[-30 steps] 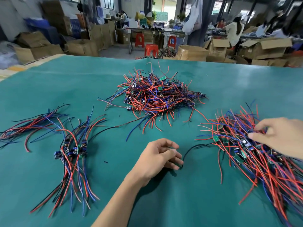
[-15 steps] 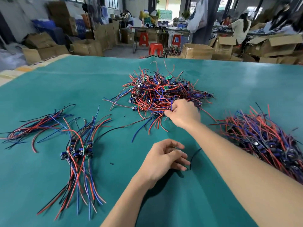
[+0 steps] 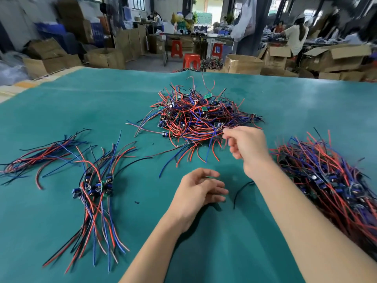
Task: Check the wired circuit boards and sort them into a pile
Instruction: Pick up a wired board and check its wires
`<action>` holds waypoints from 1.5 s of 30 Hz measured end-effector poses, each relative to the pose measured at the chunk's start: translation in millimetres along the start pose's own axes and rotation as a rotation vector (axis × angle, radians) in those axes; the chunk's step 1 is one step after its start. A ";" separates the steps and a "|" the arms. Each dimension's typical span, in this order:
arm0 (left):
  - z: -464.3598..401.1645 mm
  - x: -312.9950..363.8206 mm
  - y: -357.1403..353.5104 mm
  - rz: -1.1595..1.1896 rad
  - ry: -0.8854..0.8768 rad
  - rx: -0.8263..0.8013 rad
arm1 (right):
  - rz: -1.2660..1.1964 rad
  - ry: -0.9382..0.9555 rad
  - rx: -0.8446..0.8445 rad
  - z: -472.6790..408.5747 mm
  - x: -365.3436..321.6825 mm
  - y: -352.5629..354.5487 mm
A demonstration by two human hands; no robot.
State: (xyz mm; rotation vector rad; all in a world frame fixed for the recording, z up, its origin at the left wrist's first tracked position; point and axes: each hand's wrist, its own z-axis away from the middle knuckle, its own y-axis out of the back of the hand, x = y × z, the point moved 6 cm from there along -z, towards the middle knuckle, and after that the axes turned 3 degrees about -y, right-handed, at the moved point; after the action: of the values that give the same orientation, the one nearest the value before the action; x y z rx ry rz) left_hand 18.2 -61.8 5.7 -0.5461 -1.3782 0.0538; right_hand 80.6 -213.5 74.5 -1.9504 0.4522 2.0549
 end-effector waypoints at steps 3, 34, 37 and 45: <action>-2.8 -0.4 2.5 0.087 0.013 0.035 | -0.103 0.054 -0.098 37.1 -4.7 23.5; 11.8 20.9 -2.2 -0.500 -0.500 0.045 | -0.114 -0.220 -0.164 87.0 51.3 34.7; 13.3 18.3 -7.5 -0.487 -0.463 -0.015 | -0.198 -0.283 -0.217 83.3 50.8 38.8; 13.1 5.6 -16.0 -0.086 -0.050 -0.143 | -0.257 -0.183 -0.307 80.2 43.9 39.7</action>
State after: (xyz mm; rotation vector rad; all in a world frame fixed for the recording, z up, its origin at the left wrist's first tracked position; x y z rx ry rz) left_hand 2.7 -69.5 18.3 -0.6071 -1.4608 -0.1022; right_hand -11.2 -218.2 35.7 -1.8360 -0.1561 2.2031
